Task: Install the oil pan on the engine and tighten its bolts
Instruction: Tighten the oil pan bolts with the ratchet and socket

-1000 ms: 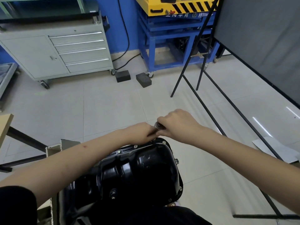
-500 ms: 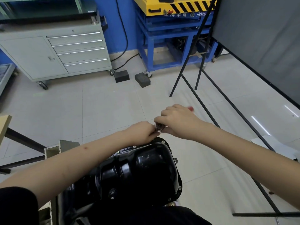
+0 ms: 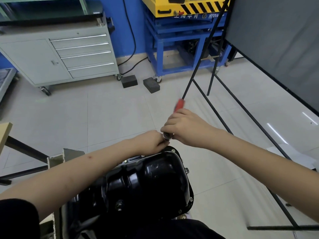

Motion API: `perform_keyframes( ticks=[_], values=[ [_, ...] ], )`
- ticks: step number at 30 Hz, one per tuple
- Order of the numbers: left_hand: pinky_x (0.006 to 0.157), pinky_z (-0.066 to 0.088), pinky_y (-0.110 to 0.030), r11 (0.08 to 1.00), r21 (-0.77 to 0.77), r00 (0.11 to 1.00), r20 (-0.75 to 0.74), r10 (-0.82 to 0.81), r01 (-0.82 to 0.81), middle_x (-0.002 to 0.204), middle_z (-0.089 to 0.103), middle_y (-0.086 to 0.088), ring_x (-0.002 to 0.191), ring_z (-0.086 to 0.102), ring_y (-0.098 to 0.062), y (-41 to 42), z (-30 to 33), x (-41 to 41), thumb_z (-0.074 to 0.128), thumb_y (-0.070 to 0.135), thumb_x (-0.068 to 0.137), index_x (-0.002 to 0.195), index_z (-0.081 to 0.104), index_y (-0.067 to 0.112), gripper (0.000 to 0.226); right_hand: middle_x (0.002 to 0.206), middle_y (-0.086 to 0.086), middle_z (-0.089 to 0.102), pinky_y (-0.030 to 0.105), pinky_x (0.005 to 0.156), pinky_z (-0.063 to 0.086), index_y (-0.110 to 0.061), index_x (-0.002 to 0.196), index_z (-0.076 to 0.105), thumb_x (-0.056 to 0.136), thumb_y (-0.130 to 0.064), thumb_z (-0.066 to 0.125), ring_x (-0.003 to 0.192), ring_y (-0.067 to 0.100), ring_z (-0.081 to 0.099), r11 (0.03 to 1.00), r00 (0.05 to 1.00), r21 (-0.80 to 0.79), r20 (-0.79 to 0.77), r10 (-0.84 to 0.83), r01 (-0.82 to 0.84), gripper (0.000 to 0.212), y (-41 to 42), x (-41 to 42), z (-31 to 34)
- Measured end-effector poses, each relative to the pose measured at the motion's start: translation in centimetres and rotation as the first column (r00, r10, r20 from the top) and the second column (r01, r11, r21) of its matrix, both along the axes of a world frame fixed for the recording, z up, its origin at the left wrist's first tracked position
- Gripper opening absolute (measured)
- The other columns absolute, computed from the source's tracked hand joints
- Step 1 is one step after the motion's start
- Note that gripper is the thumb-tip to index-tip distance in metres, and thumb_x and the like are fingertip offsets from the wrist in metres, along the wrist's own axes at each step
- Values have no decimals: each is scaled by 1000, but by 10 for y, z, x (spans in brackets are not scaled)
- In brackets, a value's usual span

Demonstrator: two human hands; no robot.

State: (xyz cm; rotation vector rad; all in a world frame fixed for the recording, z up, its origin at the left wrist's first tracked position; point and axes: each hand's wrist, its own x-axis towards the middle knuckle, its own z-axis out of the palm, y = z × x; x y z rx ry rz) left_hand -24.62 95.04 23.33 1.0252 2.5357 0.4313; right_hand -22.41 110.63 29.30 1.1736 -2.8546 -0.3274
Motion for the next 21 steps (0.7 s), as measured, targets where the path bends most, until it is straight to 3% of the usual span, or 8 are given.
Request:
perform_keyframes(
  ticks=[3,5,7,9,11,14,18,21],
  values=[
    [57,23,-24,1000,1,1000,22,22,-22,77,59,-18,68,47,-29,0,1,1,38,25,97,81,52,3,31,108,-3,63,25,85,26,-20,107,55,92,-38,43,104,19,52,1000,999,-6,12,-30,30,26,-3,0,0],
    [55,23,-24,997,2,996,40,74,-74,77,60,-17,68,47,-26,1,1,0,41,24,96,79,52,5,28,96,7,65,29,70,29,-16,89,49,88,-53,46,88,26,57,987,987,-56,67,-147,150,38,-7,3,0],
    [55,23,-23,993,13,992,39,116,-117,84,62,-22,70,48,-26,2,2,-1,42,17,94,79,54,1,25,93,10,64,28,61,27,-15,86,47,86,-59,44,82,28,56,955,953,-90,138,-269,283,44,-10,5,0],
    [55,22,-23,993,40,993,42,112,-114,84,62,-25,70,48,-28,2,3,-2,41,15,94,82,54,-3,26,99,8,63,29,64,28,-12,98,53,90,-51,45,91,27,56,960,960,-75,105,-261,269,40,-11,3,0],
    [56,22,-24,996,37,995,60,83,-85,82,61,-23,68,45,-27,1,4,-2,39,18,96,85,54,-3,28,108,0,61,28,77,30,-17,109,53,93,-38,44,105,22,51,990,990,-44,48,-132,134,28,-8,0,1],
    [59,26,-25,998,-10,995,80,57,-56,77,59,-20,66,42,-24,2,4,-4,36,23,98,86,54,-1,32,112,-7,58,23,86,25,-22,113,52,94,-30,41,111,16,47,1000,1000,-12,22,2,-2,23,-1,-4,3],
    [54,23,-23,996,-19,993,80,85,-84,63,48,-7,64,42,-23,3,4,-2,41,25,95,66,42,10,33,95,6,65,27,68,27,-19,86,48,88,-54,45,88,27,58,986,984,-47,89,-154,159,35,-8,2,3],
    [56,25,-26,994,-26,992,61,108,-107,78,61,-22,71,50,-31,4,3,-3,41,20,95,66,47,5,33,96,8,64,28,62,28,-16,91,52,89,-54,45,87,28,58,961,957,-51,117,-265,273,39,-9,5,1]
  ],
)
